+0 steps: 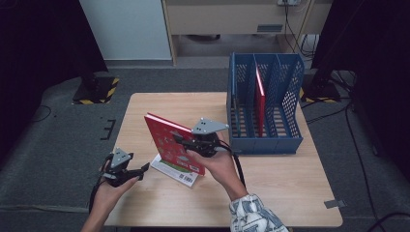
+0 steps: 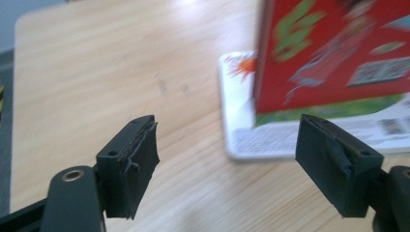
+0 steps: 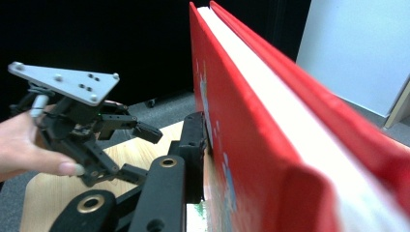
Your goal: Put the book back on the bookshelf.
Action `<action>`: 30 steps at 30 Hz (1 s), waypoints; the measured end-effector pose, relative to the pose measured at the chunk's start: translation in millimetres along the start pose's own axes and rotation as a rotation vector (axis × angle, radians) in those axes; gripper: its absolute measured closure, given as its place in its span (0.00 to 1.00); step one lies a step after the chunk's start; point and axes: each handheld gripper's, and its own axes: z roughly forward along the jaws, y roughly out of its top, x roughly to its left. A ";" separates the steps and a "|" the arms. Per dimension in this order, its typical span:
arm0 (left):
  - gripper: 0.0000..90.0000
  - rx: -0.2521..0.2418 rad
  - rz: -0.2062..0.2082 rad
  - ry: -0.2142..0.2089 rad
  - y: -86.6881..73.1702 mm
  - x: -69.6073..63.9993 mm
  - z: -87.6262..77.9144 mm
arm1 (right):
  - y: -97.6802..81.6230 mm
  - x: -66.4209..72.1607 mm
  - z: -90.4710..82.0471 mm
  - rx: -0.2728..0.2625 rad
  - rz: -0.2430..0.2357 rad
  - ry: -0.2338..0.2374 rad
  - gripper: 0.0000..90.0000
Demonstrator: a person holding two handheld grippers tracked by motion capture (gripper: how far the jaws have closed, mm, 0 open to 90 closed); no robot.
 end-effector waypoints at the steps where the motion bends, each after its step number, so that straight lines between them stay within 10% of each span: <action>1: 0.24 0.007 -0.019 0.003 -1.7 3.3 1.6 | -0.1 0.1 -0.2 -0.001 -0.001 0.000 0.82; 30: 0.22 0.063 -0.029 0.078 -12.7 18.6 12.4 | -1.0 -15.1 -16.5 -0.025 0.062 -0.088 0.88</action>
